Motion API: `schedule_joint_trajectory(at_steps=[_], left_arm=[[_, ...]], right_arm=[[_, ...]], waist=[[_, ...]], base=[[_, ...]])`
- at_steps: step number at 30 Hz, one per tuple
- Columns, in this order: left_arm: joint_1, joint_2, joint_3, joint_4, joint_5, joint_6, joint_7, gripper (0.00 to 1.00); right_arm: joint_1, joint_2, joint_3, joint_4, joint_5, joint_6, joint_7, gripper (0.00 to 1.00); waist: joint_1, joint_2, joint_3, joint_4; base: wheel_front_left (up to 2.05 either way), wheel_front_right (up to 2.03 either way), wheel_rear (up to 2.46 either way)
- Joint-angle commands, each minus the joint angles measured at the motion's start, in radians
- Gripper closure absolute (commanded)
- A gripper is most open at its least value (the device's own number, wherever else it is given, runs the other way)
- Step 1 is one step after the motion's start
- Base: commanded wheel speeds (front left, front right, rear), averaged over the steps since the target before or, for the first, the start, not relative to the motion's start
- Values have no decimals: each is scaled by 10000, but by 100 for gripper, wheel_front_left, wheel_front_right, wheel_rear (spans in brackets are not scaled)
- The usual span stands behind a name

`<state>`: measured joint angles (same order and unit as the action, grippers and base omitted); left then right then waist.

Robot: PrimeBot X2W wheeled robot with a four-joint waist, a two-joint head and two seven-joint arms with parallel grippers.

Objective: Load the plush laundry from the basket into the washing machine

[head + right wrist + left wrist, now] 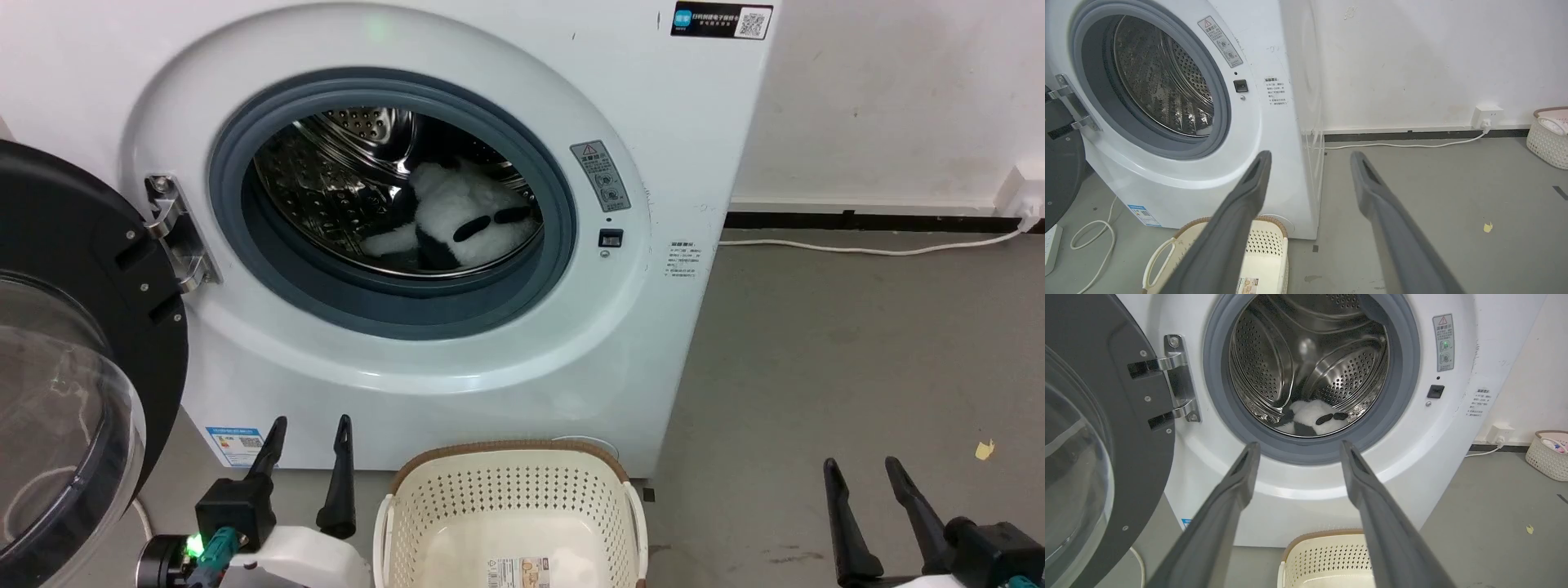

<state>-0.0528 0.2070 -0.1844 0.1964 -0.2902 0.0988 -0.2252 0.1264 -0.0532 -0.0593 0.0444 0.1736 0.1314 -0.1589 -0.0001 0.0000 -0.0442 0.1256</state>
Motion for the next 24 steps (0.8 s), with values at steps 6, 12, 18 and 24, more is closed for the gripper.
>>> schedule_joint_trajectory(at_steps=[6, 12, 18, 24], left_arm=[[472, 109, -113, -323, 23, 60, 161, 0], [650, 110, -213, -332, -170, -53, 370, 0], [674, 100, -242, -385, -308, -7, 652, 0], [700, 93, -146, -471, -425, 170, 790, 0]], right_arm=[[269, 29, 11, 61, -166, -7, 134, 0], [372, 29, 19, 77, -137, -7, 198, 0], [410, 29, 67, 50, -114, -7, 288, 0], [401, 30, 123, 31, -108, -7, 352, 0]], waist=[[1, 0, 10, -57], [1, 0, -12, -93], [1, 0, -19, -66], [1, 0, -32, -60]], base=[[0, 0, 0], [0, 0, 0], [0, 0, 0], [0, 0, 0]])
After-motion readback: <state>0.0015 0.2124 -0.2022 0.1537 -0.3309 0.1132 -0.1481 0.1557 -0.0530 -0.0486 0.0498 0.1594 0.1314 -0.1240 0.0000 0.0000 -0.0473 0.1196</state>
